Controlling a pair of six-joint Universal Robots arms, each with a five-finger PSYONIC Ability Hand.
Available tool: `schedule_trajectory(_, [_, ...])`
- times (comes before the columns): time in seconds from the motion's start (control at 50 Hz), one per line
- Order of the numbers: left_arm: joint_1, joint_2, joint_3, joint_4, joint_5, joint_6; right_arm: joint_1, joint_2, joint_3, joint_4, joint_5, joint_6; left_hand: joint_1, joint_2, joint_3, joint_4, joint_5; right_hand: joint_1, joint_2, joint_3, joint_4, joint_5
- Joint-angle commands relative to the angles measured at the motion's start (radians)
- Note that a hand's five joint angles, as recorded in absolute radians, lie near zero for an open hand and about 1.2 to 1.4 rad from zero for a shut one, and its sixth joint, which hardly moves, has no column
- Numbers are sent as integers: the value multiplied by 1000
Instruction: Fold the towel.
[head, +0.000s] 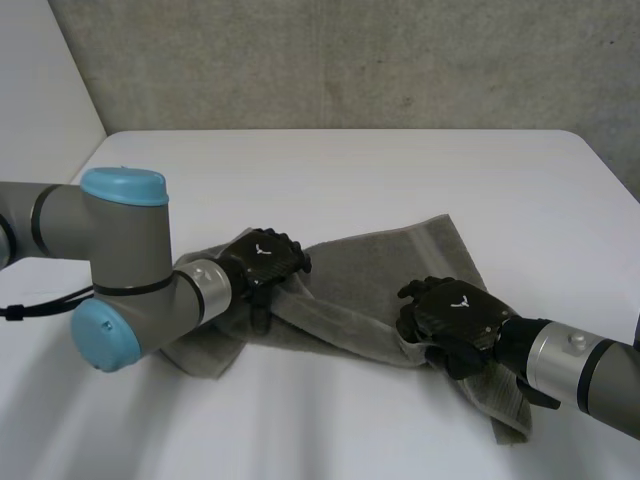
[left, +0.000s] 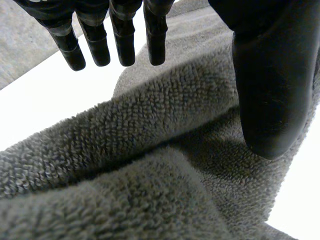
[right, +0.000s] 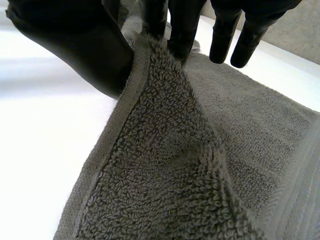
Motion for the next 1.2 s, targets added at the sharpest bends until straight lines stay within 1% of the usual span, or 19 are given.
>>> schedule_trajectory(0.02, [1, -55, 46, -5, 4, 49, 0, 0, 5, 0, -2, -3, -46, -33, -44, -52, -43, 91, 122, -6, -6, 66])
schedule_trajectory(0.16, [6, -88, 114, -29, 2, 52, -2, 0, 8, 0, -2, -3, -55, -42, -44, -52, -52, 91, 122, -6, -6, 66])
schedule_trajectory(0.26, [28, -36, 128, -84, 6, 41, -5, 0, 11, -1, -2, -3, -55, -42, -44, -52, -52, 91, 122, -6, -6, 66])
schedule_trajectory(0.38, [29, 32, 126, -94, 9, 13, -4, 1, 9, -1, -2, -3, -55, -42, -44, -52, -52, 91, 122, -6, -6, 66])
schedule_trajectory(0.42, [35, 67, 141, -85, 9, -43, -4, 1, 9, -3, -2, -3, -41, -27, -44, -52, -38, 91, 122, -6, -6, 66])
schedule_trajectory(0.44, [35, 67, 141, -84, 9, -43, -4, 1, 9, -3, -2, -3, -41, -27, -44, -52, -38, 91, 122, -6, -6, 66])
schedule_trajectory(0.48, [54, 81, 178, -56, 9, -143, -2, 5, 9, -3, -2, -3, -17, -4, -44, -52, -14, 91, 122, -6, -6, 66])
schedule_trajectory(0.5, [55, 81, 178, -55, 9, -143, -2, 5, 9, -3, -2, -3, -17, -4, -44, -52, -14, 91, 122, -6, -6, 66])
schedule_trajectory(0.54, [68, 78, 198, 12, 7, -244, 1, 8, 9, -3, -2, -3, 15, 28, -44, -52, 18, 91, 122, -6, -6, 66])
schedule_trajectory(0.56, [68, 78, 198, 12, 7, -244, 1, 8, 9, -3, -2, -3, 15, 28, -44, -52, 18, 91, 122, -6, -6, 66])
schedule_trajectory(0.58, [70, 72, 200, 53, 6, -279, 1, 9, 11, -3, -2, -3, 27, 40, -44, -52, 30, 91, 122, -6, -6, 66])
schedule_trajectory(0.62, [71, 63, 201, 85, 2, -295, 3, 9, 11, -3, -2, -3, 27, 40, -44, -52, 30, 91, 122, -6, -6, 66])
schedule_trajectory(0.64, [71, 41, 206, 109, 2, -295, 3, 9, 11, -3, -1, -3, 30, 43, -44, -52, 33, 91, 122, -6, -6, 66])
schedule_trajectory(0.78, [70, -59, 233, 115, 2, -286, -2, 9, 11, -3, -2, -3, 33, 46, -44, -52, 36, 91, 122, -6, -6, 66])
schedule_trajectory(0.88, [71, -123, 247, 115, 1, -237, -4, 12, 9, -3, -4, -3, 33, 46, -44, -52, 36, 91, 122, -6, -6, 66])
schedule_trajectory(0.92, [73, -152, 246, 110, -1, -182, -5, 12, 9, -3, -8, -3, 30, 43, -44, -52, 33, 91, 122, -6, -6, 66])
schedule_trajectory(0.94, [73, -152, 246, 110, -1, -181, -5, 12, 9, -3, -8, -3, 30, 43, -44, -52, 33, 91, 122, -6, -6, 66])
schedule_trajectory(0.98, [71, -157, 233, 94, -1, -128, -7, 14, 8, -3, -14, -3, 30, 43, -44, -52, 33, 91, 122, -6, -6, 66])
schedule_trajectory(1.2, [71, -157, 197, 21, 6, -22, -5, 28, 5, -3, -14, -3, 18, 31, -44, -52, 21, 91, 122, -6, -6, 66])
